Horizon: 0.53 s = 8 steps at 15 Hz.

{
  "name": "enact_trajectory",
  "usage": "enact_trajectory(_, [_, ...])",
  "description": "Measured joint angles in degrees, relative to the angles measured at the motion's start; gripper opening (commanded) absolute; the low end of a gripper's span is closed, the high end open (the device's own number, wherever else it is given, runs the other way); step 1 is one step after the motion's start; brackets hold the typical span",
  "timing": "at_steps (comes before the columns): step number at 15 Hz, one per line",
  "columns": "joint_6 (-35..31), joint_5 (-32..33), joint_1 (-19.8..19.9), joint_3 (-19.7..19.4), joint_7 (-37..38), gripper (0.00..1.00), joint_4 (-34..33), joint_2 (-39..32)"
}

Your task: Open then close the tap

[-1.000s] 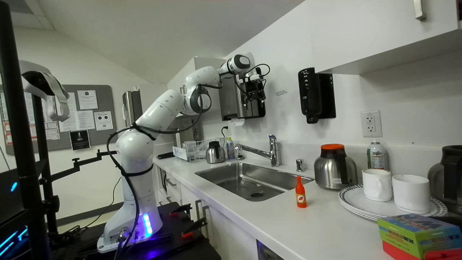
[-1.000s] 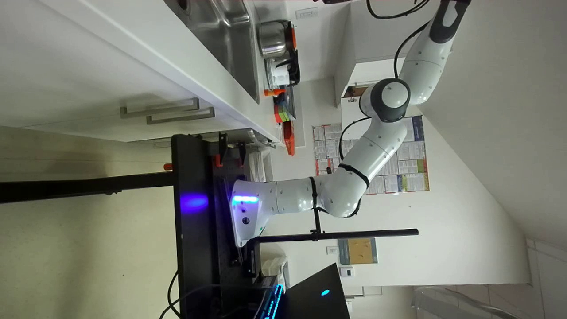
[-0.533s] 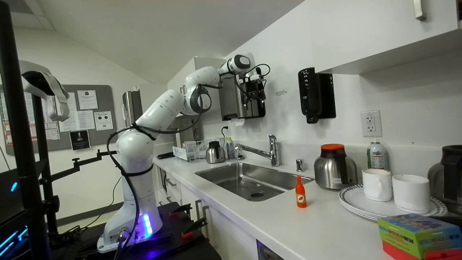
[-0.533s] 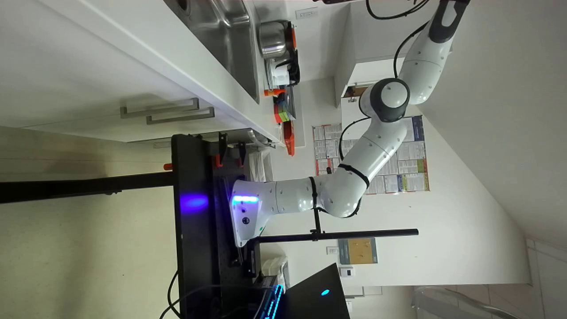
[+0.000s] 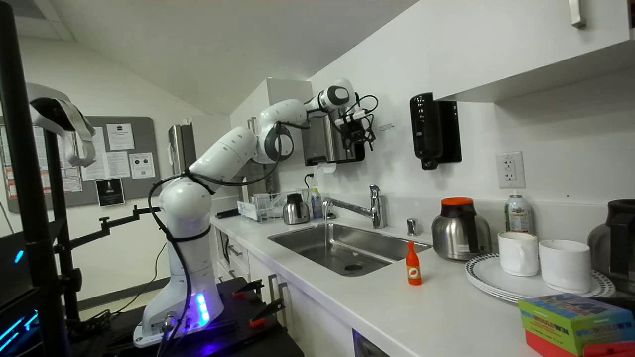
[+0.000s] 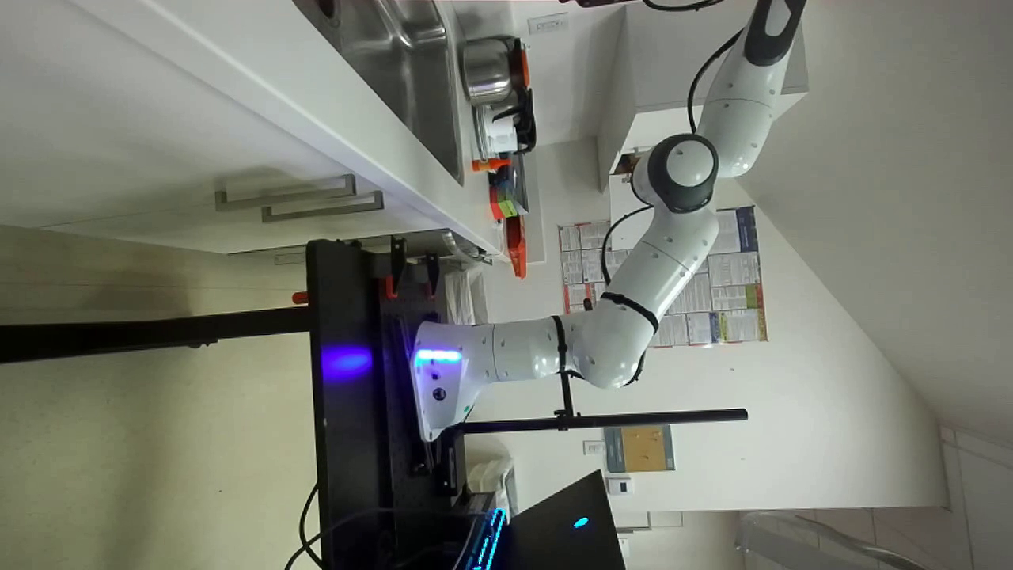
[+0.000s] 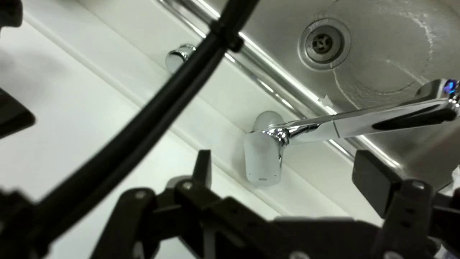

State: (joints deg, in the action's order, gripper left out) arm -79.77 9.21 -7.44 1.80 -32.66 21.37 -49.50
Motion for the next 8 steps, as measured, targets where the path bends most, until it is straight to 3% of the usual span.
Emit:
enact_trajectory(3, [-5.32, -0.54, 0.67, 0.00, 0.04, 1.00, 0.01, -2.11])
enact_trajectory(8, [-7.52, -3.08, 2.47, 0.70, -0.63, 1.00, 0.04, -5.65])
